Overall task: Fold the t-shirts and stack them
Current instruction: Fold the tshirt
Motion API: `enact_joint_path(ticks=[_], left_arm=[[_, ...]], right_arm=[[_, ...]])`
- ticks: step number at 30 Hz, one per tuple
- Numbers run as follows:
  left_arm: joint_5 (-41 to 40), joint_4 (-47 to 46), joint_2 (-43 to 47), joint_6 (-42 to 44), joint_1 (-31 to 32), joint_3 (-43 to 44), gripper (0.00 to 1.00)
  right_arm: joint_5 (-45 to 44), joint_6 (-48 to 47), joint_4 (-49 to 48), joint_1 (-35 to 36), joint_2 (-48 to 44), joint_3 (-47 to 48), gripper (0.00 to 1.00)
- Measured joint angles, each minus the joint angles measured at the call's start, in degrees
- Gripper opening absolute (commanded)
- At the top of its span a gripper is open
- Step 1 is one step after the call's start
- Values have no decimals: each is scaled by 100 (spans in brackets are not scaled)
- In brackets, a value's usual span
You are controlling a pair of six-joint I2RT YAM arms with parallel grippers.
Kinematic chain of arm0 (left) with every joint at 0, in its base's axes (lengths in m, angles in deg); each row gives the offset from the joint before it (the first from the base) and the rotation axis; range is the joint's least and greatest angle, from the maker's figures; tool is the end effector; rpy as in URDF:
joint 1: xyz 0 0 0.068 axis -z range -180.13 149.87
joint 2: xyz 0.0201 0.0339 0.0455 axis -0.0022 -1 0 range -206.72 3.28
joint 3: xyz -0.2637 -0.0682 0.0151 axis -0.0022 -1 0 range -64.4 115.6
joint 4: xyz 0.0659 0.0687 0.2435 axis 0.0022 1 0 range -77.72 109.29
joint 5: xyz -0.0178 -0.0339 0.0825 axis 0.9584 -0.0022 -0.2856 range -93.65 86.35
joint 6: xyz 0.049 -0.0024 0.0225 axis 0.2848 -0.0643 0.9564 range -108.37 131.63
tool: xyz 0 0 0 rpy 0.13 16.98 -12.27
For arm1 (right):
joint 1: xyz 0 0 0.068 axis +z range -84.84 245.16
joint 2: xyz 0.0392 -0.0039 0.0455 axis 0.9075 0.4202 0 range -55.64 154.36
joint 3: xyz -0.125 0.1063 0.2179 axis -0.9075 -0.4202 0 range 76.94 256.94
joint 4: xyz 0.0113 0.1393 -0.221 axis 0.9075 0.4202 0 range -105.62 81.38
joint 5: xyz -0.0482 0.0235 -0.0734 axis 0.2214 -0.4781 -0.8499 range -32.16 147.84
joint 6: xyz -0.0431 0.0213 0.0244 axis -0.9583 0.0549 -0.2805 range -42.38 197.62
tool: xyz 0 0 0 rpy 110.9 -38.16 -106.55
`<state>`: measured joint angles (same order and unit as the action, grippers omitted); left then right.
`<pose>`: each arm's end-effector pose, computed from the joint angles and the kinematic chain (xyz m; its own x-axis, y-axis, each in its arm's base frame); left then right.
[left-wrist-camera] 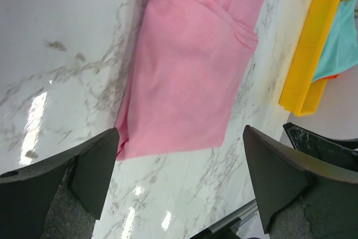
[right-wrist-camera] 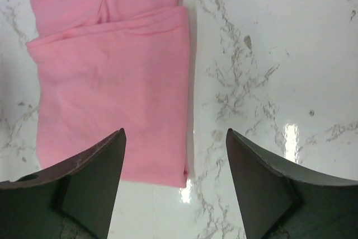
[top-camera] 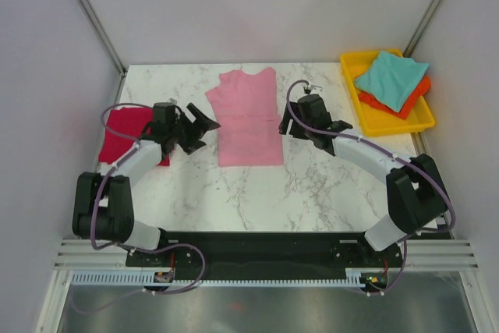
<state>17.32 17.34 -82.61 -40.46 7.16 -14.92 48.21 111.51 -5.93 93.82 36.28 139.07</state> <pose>0.3101 -0.0525 0.2087 -0.7069 -0.6523 -0.2734 -0.2820 0.6144 -0.7369 0.3148 0.1654 0.2382 -0.6638 0.2636 -0.6999 0.0125 0.9396 0.3420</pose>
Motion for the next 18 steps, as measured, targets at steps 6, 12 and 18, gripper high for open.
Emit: enact_joint_path(ticks=[6, 12, 18], left_arm=[[-289, -28, 822, 129, 33, -872, 86], [-225, -46, 627, 428, 271, -1141, 75], [-208, -57, 599, 566, 439, -1209, 74]], right_arm=[[142, 33, -396, 118, -634, -844, 59], [439, 199, -820, 118, -192, -1290, 55], [931, 262, -1021, 153, 149, -1484, 55]])
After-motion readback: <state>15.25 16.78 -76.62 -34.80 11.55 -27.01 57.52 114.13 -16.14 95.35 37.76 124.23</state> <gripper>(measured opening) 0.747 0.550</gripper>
